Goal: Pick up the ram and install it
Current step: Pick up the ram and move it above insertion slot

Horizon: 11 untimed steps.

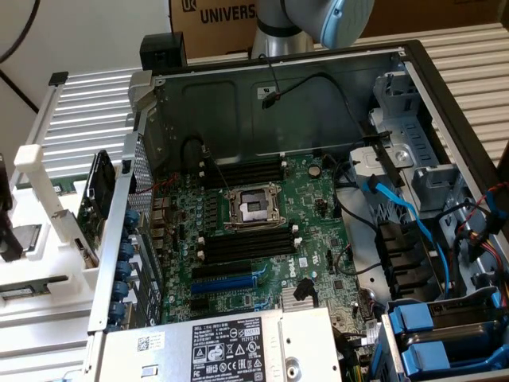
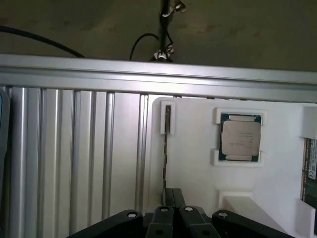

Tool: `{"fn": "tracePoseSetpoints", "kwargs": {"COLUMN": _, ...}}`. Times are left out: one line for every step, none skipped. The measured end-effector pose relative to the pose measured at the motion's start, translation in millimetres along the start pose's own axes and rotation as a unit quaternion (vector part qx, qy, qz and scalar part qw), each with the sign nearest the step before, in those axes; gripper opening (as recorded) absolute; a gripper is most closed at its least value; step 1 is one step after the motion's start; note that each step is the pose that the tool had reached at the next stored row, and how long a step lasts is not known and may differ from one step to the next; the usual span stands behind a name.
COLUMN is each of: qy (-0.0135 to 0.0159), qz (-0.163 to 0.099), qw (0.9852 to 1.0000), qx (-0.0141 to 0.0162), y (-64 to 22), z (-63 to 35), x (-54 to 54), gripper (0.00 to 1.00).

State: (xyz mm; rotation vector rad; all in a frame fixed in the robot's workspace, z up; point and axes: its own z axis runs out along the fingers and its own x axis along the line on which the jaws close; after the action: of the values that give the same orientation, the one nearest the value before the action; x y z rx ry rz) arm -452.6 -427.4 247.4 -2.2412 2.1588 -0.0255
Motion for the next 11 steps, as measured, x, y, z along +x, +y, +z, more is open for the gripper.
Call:
{"fn": "tracePoseSetpoints", "kwargs": {"qy": 0.0, "qz": 0.0, "qw": 1.0, "qx": 0.0, "y": -0.1, "z": 1.8, "x": 0.0, "gripper": 0.1}}
{"fn": "tracePoseSetpoints", "kwargs": {"qy": 0.0001, "qz": 0.0, "qw": 1.0, "qx": -0.0001, "y": 0.0, "z": 3.5, "x": 0.0, "gripper": 0.1}}
{"fn": "tracePoseSetpoints", "kwargs": {"qy": 0.0001, "qz": 0.0, "qw": 1.0, "qx": -0.0002, "y": 0.3, "z": 5.2, "x": 0.0, "gripper": 0.1}}
{"fn": "tracePoseSetpoints", "kwargs": {"qy": 0.0001, "qz": 0.0, "qw": 1.0, "qx": -0.0001, "y": 1.1, "z": 7.1, "x": 0.1, "gripper": 0.1}}
{"fn": "tracePoseSetpoints", "kwargs": {"qy": 0.0001, "qz": 0.0, "qw": 1.0, "qx": -0.0001, "y": 1.1, "z": 9.0, "x": 0.1, "gripper": 0.1}}
{"fn": "tracePoseSetpoints", "kwargs": {"qy": 0.0001, "qz": 0.0, "qw": 1.0, "qx": -0.0001, "y": 1.2, "z": 10.7, "x": 0.1, "gripper": 0.1}}
{"fn": "tracePoseSetpoints", "kwargs": {"qy": 0.0001, "qz": 0.0, "qw": 1.0, "qx": -0.0001, "y": 1.3, "z": 12.5, "x": 0.1, "gripper": 0.1}}
{"fn": "tracePoseSetpoints", "kwargs": {"qy": 0.0, "qz": 0.0, "qw": 1.0, "qx": -0.0001, "y": 1.3, "z": 14.3, "x": 0.2, "gripper": 0.1}}
{"fn": "tracePoseSetpoints", "kwargs": {"qy": 0.0, "qz": 0.0, "qw": 1.0, "qx": -0.0001, "y": 1.4, "z": 16.2, "x": 0.1, "gripper": 0.1}}
{"fn": "tracePoseSetpoints", "kwargs": {"qy": 0.0, "qz": 0.0, "qw": 1.0, "qx": -0.0001, "y": 1.5, "z": 18.1, "x": 0.1, "gripper": 0.1}}
{"fn": "tracePoseSetpoints", "kwargs": {"qy": 0.0, "qz": 0.001, "qw": 1.0, "qx": -0.0001, "y": 1.5, "z": 19.9, "x": 0.1, "gripper": 0.1}}
